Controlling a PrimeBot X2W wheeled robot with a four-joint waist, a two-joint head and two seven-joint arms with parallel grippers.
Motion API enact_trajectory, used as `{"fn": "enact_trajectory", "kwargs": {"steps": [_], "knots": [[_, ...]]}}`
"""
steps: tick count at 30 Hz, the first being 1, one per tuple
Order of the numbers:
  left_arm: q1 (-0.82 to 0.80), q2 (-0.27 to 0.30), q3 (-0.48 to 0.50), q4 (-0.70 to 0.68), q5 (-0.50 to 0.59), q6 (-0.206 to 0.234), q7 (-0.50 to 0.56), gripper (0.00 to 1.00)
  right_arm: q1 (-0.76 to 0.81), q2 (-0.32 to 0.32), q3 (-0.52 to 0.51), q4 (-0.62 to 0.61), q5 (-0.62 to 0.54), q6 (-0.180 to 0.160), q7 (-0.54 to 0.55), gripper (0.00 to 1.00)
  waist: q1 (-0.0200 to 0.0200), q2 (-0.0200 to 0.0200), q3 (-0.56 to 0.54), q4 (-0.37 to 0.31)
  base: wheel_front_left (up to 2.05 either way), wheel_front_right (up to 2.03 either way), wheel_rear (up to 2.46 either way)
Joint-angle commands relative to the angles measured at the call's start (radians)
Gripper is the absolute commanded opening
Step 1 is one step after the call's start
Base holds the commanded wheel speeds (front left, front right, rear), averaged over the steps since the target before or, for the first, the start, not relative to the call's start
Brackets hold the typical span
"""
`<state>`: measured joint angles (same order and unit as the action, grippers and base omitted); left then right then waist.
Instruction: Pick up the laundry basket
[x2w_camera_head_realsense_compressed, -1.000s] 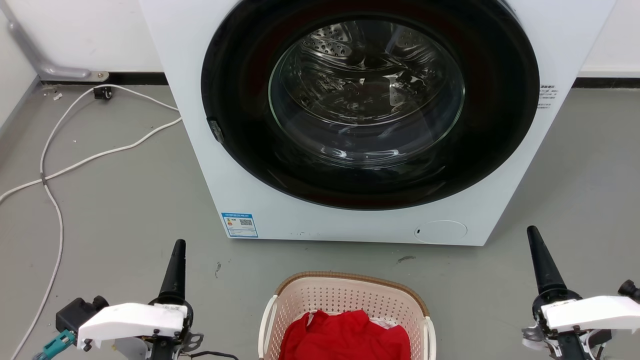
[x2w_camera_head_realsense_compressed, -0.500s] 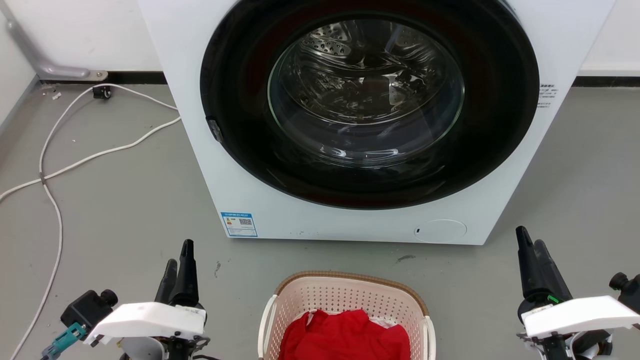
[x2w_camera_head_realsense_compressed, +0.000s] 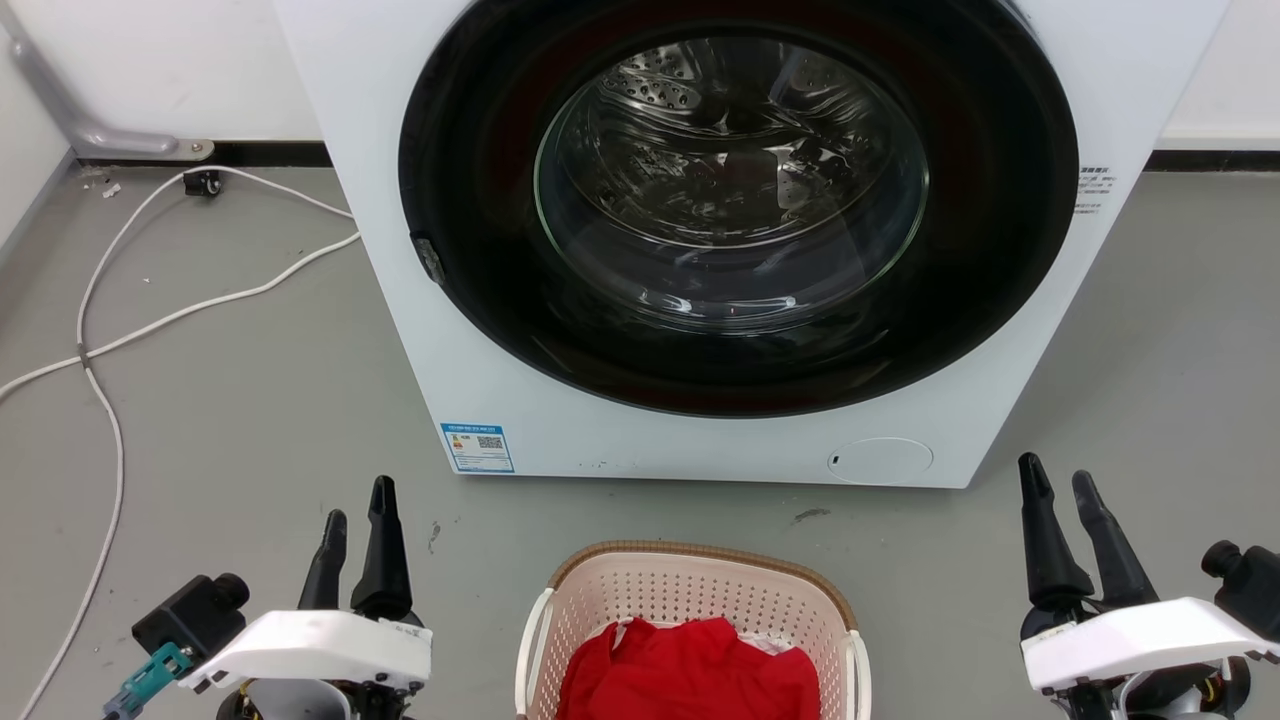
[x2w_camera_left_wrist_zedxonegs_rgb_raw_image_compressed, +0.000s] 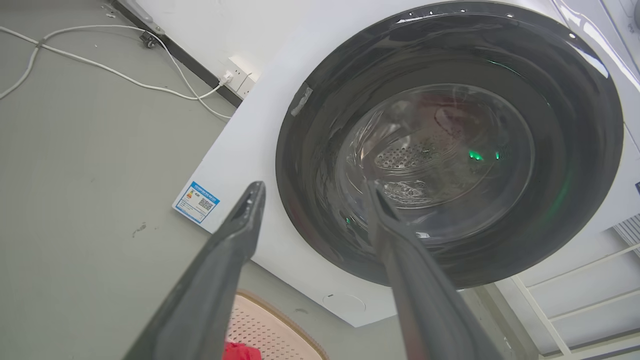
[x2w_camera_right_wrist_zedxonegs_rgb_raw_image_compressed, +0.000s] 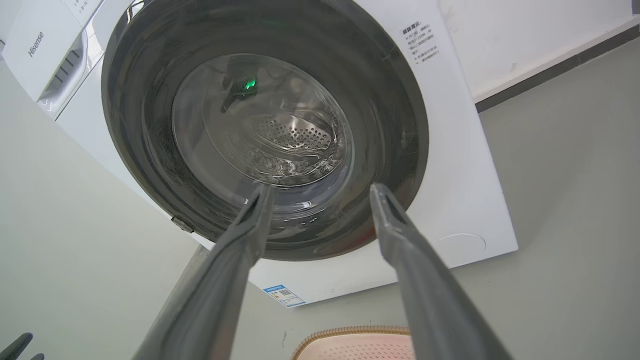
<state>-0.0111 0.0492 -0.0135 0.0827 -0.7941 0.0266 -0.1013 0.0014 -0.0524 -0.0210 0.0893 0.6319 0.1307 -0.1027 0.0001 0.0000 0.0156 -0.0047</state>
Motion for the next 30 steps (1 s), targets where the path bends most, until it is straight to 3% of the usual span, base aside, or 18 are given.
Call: {"fn": "enact_trajectory", "kwargs": {"steps": [1, 30], "knots": [[-0.002, 0.002, -0.003, -0.021, 0.035, 0.001, -0.011, 1.00, 0.001, 0.000, 0.003, -0.024, -0.038, 0.000, -0.012, 1.00, 0.0000, 0.0000, 0.000, 0.000, 0.00, 0.00, 0.00], [0.042, 0.002, -0.030, -0.051, 0.345, 0.036, -0.091, 1.00, 0.047, 0.002, 0.025, -0.063, -0.382, 0.000, -0.091, 1.00, 0.0000, 0.0000, 0.001, -0.003, 0.00, 0.00, 0.00]]}}
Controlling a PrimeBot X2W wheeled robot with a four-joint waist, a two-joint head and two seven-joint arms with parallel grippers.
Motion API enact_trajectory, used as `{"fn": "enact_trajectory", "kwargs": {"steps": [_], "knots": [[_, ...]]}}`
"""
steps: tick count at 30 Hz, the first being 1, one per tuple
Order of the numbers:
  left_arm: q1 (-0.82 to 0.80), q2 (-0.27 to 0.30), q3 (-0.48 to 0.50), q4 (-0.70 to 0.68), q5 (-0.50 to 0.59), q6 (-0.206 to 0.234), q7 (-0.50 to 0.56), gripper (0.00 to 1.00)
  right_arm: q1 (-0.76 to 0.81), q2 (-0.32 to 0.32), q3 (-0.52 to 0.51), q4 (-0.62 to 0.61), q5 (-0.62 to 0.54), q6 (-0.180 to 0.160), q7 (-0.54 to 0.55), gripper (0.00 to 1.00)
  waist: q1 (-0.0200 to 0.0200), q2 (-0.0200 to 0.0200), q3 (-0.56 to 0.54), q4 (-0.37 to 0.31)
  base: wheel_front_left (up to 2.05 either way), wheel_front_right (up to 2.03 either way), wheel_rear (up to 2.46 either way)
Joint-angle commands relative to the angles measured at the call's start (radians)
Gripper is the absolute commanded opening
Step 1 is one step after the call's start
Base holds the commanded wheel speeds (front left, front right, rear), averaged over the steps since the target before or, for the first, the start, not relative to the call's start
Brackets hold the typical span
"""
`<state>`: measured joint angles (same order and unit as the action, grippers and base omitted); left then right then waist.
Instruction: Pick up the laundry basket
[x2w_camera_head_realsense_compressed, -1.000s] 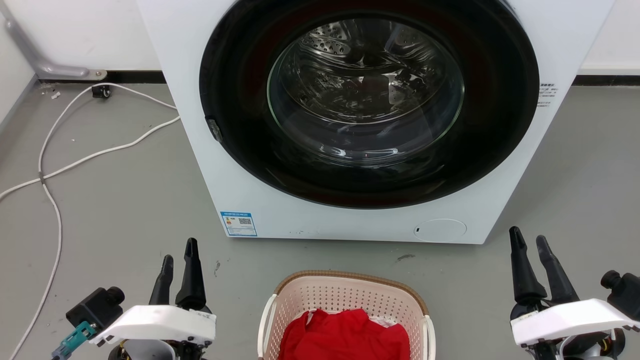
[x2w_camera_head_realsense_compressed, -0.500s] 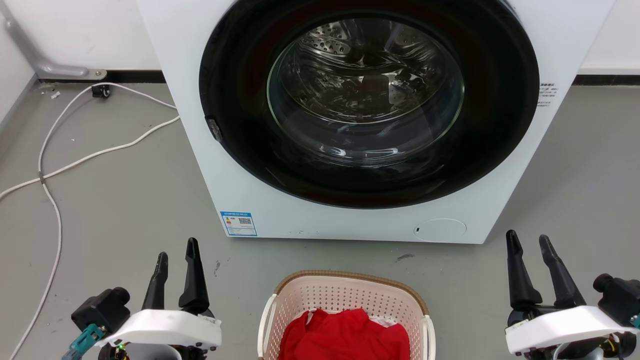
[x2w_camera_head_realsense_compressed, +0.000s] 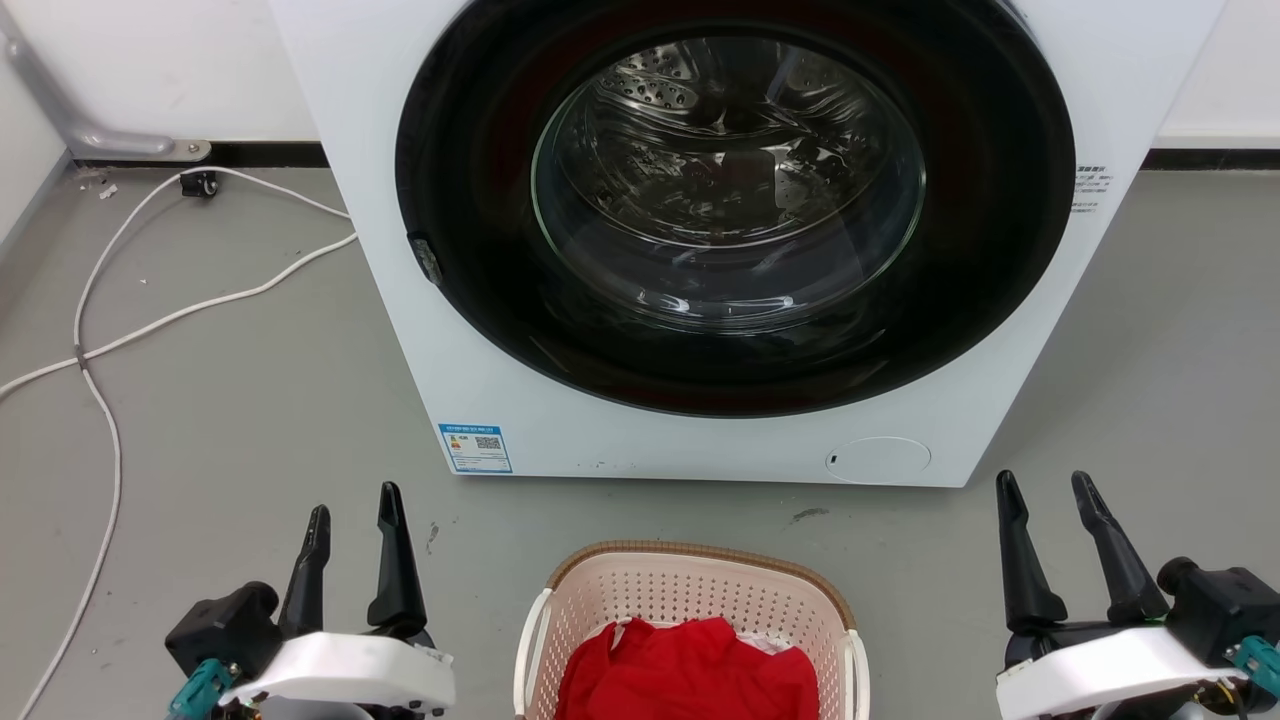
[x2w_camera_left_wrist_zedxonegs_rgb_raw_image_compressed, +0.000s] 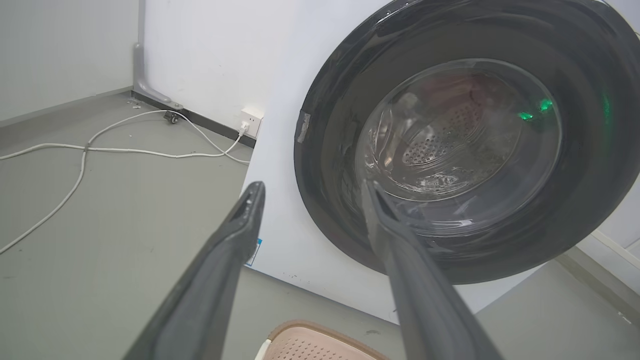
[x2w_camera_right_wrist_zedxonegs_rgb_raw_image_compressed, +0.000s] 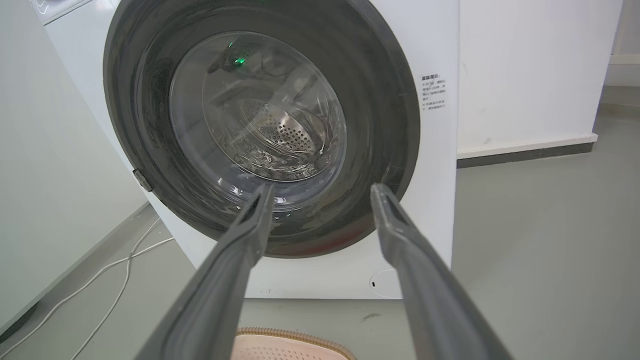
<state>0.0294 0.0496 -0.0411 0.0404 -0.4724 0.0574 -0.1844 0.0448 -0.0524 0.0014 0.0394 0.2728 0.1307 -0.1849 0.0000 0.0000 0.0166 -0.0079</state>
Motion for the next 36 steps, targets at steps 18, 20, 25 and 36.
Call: {"fn": "enact_trajectory", "kwargs": {"steps": [18, 20, 25, 36], "knots": [[0.023, 0.001, -0.015, -0.012, 0.156, 0.029, -0.044, 1.00, 0.018, 0.003, 0.013, -0.021, -0.176, 0.000, -0.045, 1.00, 0.0000, 0.0000, -0.001, -0.002, 0.00, 0.00, 0.00], [0.023, 0.001, -0.018, -0.012, 0.169, 0.031, -0.048, 1.00, 0.020, 0.003, 0.013, -0.021, -0.192, 0.000, -0.047, 1.00, 0.0000, 0.0000, -0.001, -0.002, 0.00, 0.00, 0.00], [0.029, 0.001, -0.022, -0.012, 0.205, 0.037, -0.058, 1.00, 0.028, 0.003, 0.016, -0.022, -0.229, 0.000, -0.056, 1.00, 0.0000, 0.0000, -0.002, -0.002, 0.00, 0.00, 0.00], [0.044, 0.001, -0.030, -0.016, 0.281, 0.047, -0.077, 1.00, 0.039, 0.004, 0.024, -0.028, -0.308, 0.000, -0.076, 1.00, 0.0000, 0.0000, -0.003, -0.003, 0.00, 0.00, 0.00]]}}
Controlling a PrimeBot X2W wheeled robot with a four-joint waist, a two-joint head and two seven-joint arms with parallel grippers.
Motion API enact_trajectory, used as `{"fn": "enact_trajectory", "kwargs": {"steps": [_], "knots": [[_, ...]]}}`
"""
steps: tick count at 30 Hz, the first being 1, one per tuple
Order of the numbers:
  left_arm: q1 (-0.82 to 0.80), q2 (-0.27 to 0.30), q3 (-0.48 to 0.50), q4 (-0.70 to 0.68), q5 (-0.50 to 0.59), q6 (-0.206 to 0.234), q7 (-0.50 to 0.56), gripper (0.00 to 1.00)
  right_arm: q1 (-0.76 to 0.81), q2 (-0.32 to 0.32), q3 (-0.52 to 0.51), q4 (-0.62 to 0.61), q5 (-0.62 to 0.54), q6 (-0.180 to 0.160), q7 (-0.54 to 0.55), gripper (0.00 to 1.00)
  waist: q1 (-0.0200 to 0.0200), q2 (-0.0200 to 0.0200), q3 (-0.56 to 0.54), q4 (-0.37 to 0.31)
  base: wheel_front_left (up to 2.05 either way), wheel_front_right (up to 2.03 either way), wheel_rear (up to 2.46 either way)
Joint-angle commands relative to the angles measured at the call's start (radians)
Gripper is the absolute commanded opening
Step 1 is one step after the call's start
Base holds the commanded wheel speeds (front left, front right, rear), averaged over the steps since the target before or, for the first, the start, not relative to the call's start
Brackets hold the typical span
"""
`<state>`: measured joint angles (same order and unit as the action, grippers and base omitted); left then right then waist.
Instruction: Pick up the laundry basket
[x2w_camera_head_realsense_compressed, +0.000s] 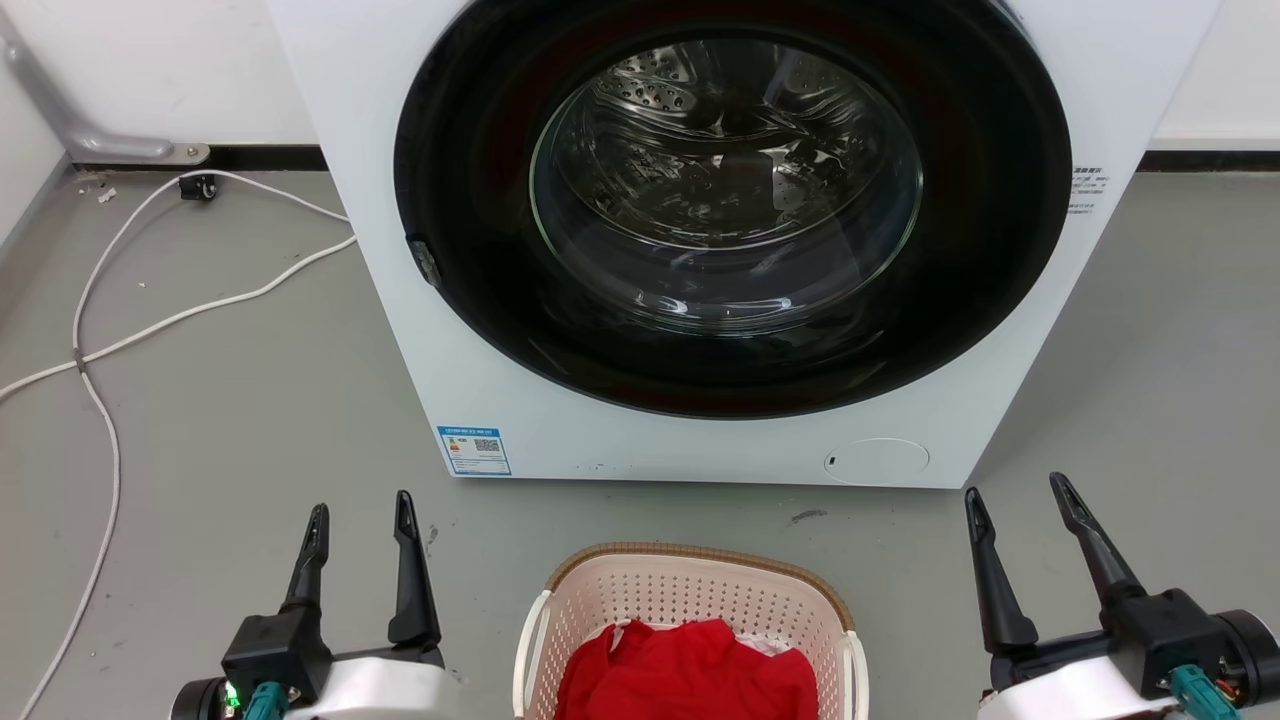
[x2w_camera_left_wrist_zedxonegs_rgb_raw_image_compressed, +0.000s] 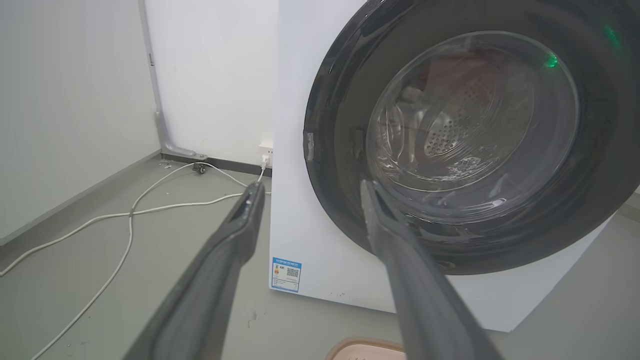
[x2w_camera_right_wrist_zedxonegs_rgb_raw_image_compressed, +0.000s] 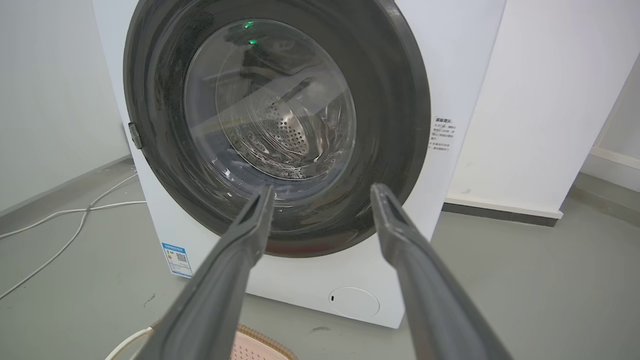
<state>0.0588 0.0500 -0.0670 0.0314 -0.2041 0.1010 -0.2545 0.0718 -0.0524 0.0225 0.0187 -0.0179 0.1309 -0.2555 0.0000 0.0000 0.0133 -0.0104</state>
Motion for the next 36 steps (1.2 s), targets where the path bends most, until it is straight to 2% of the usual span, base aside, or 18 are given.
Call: {"fn": "enact_trajectory", "kwargs": {"steps": [1, 25, 30, 36], "knots": [[0.015, 0.001, -0.004, -0.007, 0.019, 0.005, -0.008, 1.00, 0.014, 0.004, 0.003, -0.007, -0.024, 0.000, -0.008, 1.00, 0.0000, 0.0000, 0.000, 0.000, 0.00, 0.00, 0.00], [0.000, 0.001, 0.001, 0.018, 0.012, 0.009, -0.012, 1.00, -0.005, 0.004, 0.000, -0.005, -0.025, 0.000, -0.010, 1.00, 0.0000, 0.0000, 0.022, 0.003, 0.00, 0.00, 0.00], [-0.090, 0.000, -0.005, 0.129, 0.027, -0.011, -0.011, 1.00, -0.073, 0.004, 0.010, 0.055, -0.055, 0.000, -0.010, 1.00, 0.0000, 0.0000, 0.100, 0.004, 0.00, 0.00, 0.00], [-0.218, 0.001, 0.002, 0.291, 0.054, -0.052, -0.011, 1.00, -0.176, 0.004, 0.031, 0.217, -0.102, 0.000, -0.010, 1.00, 0.0000, 0.0000, 0.193, -0.003, 0.00, 0.00, 0.00]]}}
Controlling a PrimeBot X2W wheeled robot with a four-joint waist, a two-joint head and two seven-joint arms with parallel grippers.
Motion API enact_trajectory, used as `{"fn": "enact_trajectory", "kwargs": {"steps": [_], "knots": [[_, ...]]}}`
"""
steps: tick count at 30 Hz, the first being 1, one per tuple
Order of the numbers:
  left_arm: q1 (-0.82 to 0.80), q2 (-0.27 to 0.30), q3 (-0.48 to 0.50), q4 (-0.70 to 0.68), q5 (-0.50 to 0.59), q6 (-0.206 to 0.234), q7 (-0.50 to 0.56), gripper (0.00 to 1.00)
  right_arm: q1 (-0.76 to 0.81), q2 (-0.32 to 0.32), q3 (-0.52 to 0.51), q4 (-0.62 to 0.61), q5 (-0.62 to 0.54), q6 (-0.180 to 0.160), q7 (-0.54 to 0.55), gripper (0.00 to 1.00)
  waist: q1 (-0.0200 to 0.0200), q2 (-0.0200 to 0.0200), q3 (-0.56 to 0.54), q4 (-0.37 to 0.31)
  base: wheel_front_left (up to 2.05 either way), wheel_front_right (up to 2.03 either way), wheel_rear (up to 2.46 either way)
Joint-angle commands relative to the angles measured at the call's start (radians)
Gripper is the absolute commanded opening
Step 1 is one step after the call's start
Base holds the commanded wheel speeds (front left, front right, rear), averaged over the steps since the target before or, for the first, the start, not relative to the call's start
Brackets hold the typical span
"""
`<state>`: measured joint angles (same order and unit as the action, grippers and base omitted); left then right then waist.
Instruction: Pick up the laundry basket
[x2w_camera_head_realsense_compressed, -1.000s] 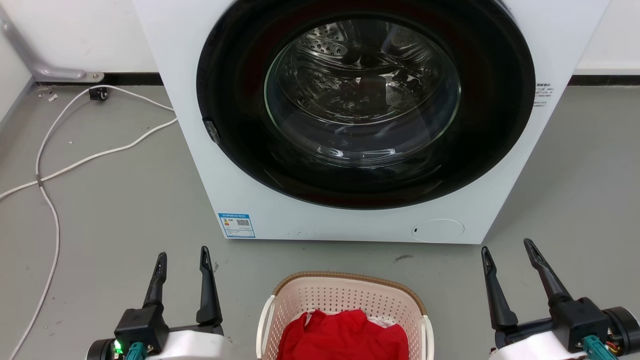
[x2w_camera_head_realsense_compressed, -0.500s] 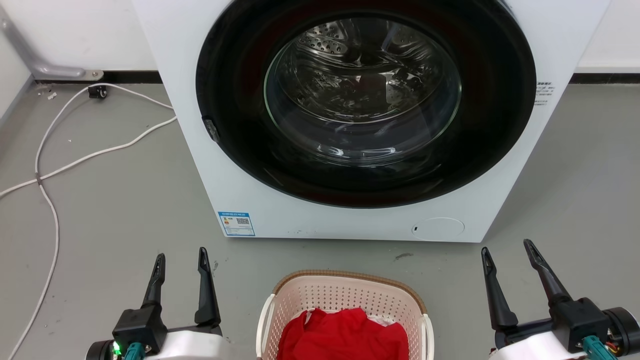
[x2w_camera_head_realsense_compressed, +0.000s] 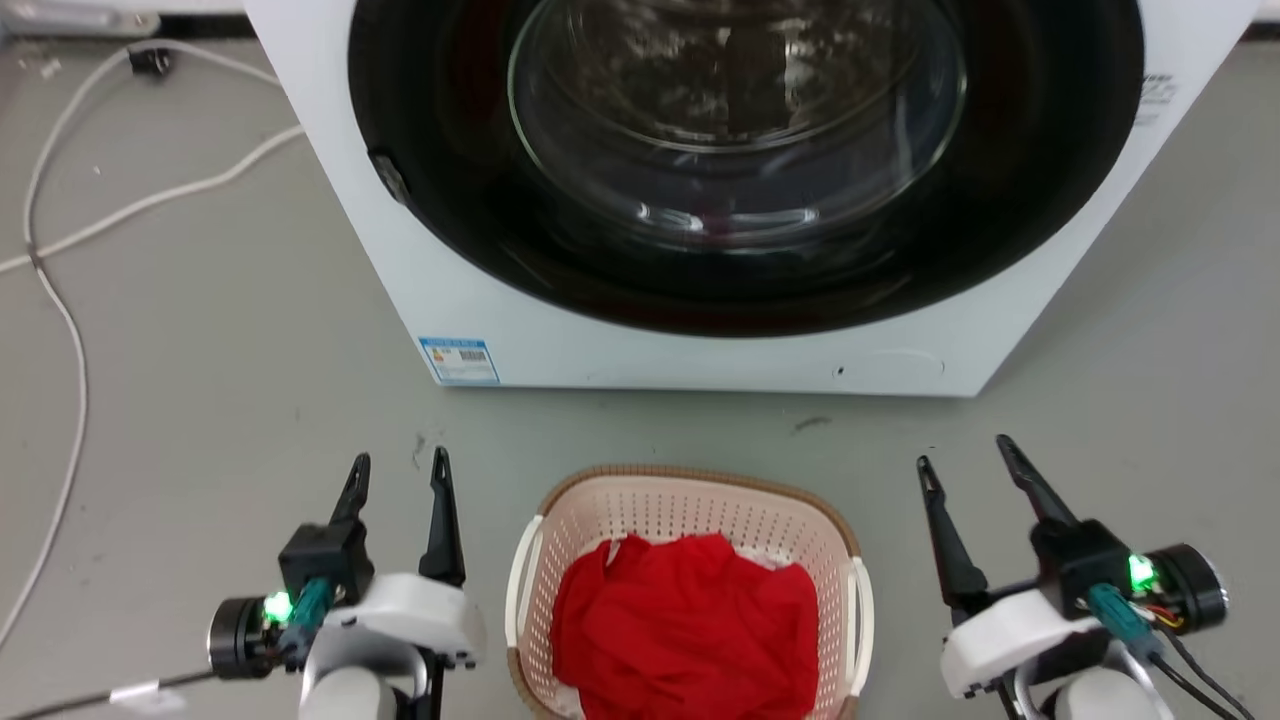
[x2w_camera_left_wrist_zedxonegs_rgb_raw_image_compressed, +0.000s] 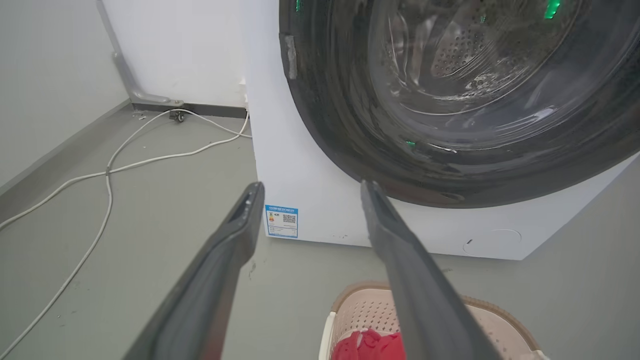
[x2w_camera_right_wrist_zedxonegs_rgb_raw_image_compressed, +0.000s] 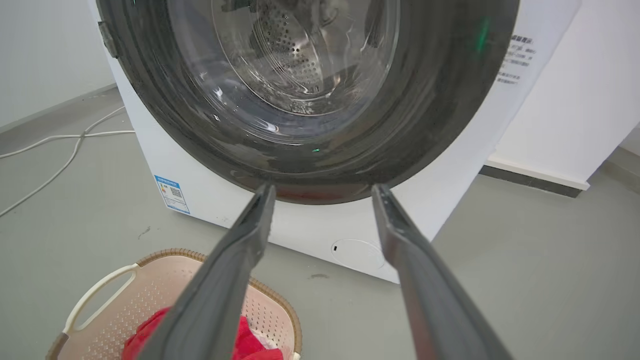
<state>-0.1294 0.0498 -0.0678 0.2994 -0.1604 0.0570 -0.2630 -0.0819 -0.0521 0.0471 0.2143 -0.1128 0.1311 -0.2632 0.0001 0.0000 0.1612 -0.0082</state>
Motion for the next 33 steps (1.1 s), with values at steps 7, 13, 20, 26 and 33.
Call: {"fn": "enact_trajectory", "kwargs": {"steps": [7, 13, 20, 26, 33], "knots": [[-0.198, 0.014, 0.004, 0.233, 0.057, -0.073, -0.003, 1.00, -0.176, 0.003, 0.032, 0.263, -0.069, -0.001, -0.002, 1.00, -0.0001, 0.0000, 0.189, -0.015, 0.00, 0.00, 0.00], [-0.349, 0.031, -0.020, 0.441, 0.087, -0.108, -0.003, 1.00, -0.327, 0.003, 0.045, 0.492, -0.110, -0.001, -0.002, 1.00, -0.0001, 0.0000, 0.304, -0.023, 0.00, 0.00, 0.00], [-0.470, 0.043, -0.052, 0.634, 0.107, -0.131, -0.003, 1.00, -0.463, 0.003, 0.087, 0.723, -0.102, -0.001, 0.034, 1.00, -0.0001, 0.0000, 0.385, -0.030, 0.00, 0.00, 0.00], [-0.568, 0.048, -0.089, 0.768, 0.125, -0.148, -0.003, 1.00, -0.563, 0.003, 0.168, 0.875, -0.041, -0.001, 0.103, 1.00, -0.0001, 0.0000, 0.460, -0.034, 0.00, 0.00, 0.00], [-0.663, 0.045, -0.125, 0.898, 0.134, -0.161, -0.002, 1.00, -0.643, 0.003, 0.264, 0.956, 0.051, -0.001, 0.153, 1.00, -0.0001, 0.0000, 0.558, -0.041, 0.00, 0.00, 0.00]]}}
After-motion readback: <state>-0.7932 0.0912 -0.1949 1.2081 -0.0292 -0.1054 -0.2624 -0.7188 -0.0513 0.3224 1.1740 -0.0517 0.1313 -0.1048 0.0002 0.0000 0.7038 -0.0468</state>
